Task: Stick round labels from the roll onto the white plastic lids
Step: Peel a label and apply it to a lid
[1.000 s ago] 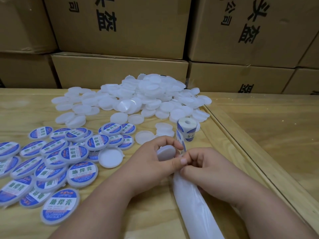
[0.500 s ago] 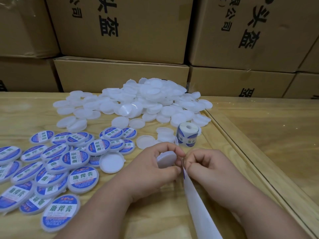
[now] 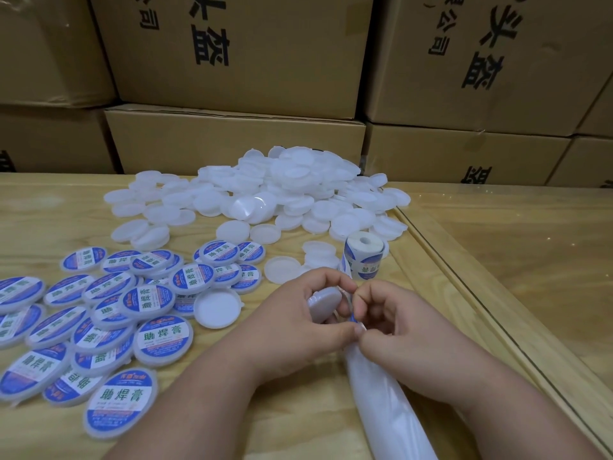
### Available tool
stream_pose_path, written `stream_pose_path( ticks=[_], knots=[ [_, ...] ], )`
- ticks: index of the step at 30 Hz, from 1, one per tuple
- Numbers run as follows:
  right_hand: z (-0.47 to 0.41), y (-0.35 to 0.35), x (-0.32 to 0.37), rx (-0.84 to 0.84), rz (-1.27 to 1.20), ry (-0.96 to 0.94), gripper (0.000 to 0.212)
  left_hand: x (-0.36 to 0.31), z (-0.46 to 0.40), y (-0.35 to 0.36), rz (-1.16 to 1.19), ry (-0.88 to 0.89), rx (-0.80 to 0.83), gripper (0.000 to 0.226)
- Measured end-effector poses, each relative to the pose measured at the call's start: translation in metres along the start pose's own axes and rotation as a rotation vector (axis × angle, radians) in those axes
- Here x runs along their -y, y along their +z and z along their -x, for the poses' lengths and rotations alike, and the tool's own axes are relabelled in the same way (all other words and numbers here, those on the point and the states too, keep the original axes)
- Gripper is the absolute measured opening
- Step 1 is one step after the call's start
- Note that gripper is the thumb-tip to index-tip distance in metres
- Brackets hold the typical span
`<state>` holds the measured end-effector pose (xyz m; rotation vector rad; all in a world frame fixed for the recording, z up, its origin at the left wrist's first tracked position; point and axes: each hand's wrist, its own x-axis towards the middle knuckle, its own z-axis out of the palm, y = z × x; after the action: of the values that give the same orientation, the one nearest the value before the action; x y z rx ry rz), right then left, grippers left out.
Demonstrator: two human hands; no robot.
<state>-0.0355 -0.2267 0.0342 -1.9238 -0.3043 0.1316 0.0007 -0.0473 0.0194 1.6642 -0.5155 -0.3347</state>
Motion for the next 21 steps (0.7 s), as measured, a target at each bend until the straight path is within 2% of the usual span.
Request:
stream_pose_path(
  ticks=[3, 6, 15, 17, 21],
  knots=[
    [0.001, 0.0009, 0.0012, 0.047, -0.013, -0.029, 0.013, 0.0, -0.0006, -0.0003, -0.031, 0.02, -0.003, 0.038],
    [0.001, 0.0017, 0.0005, 0.062, -0.015, -0.044, 0.015, 0.0001, -0.001, -0.0006, -0.054, 0.018, -0.002, 0.038],
    [0.002, 0.0013, 0.0059, 0.008, -0.066, -0.034, 0.014, 0.0007, -0.0016, -0.002, -0.085, 0.008, -0.063, 0.042],
    [0.0013, -0.0008, 0.0043, -0.046, -0.095, -0.018, 0.022, 0.001, -0.0014, -0.0037, -0.03, 0.006, -0.125, 0.044],
    [0.0009, -0.0029, 0.006, -0.139, -0.14, 0.004, 0.027, 0.0001, -0.0018, -0.0085, 0.226, 0.009, -0.217, 0.04]
  ],
)
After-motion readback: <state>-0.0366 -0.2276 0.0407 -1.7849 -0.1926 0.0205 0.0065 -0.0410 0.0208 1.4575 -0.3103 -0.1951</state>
